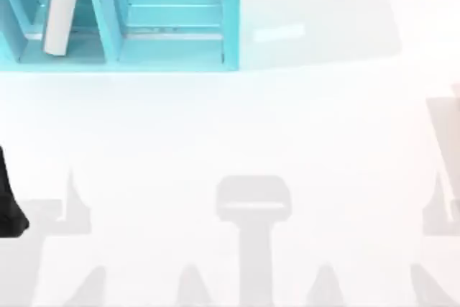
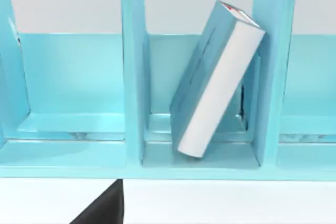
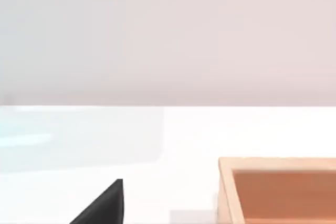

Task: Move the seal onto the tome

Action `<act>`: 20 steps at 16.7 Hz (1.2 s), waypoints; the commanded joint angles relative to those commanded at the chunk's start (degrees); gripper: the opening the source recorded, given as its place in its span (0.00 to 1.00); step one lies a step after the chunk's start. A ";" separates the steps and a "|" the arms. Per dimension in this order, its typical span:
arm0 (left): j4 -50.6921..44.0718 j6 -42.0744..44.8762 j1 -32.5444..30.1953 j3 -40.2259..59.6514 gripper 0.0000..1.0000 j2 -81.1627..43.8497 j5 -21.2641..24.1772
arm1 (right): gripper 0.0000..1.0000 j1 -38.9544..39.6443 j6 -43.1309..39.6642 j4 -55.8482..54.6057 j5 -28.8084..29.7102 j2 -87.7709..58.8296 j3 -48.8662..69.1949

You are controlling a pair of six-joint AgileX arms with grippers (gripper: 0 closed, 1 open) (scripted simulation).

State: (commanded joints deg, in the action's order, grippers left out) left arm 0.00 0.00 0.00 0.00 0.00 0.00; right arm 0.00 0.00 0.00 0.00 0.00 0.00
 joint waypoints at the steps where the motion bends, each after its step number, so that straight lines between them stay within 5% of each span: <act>1: 0.00 0.00 0.00 0.00 1.00 0.00 0.00 | 1.00 0.00 0.00 0.00 0.00 0.00 0.00; 9: 15.54 4.12 -1.59 9.00 1.00 -16.77 -2.59 | 1.00 0.00 0.00 0.00 0.00 0.00 0.00; 20: 50.90 14.50 -5.78 25.84 1.00 -86.18 -7.21 | 1.00 0.00 0.00 0.00 0.00 0.00 0.00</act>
State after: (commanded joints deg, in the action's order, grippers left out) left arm 50.90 14.50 -5.78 25.84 -86.18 -7.21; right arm 0.00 0.00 0.00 0.00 0.00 0.00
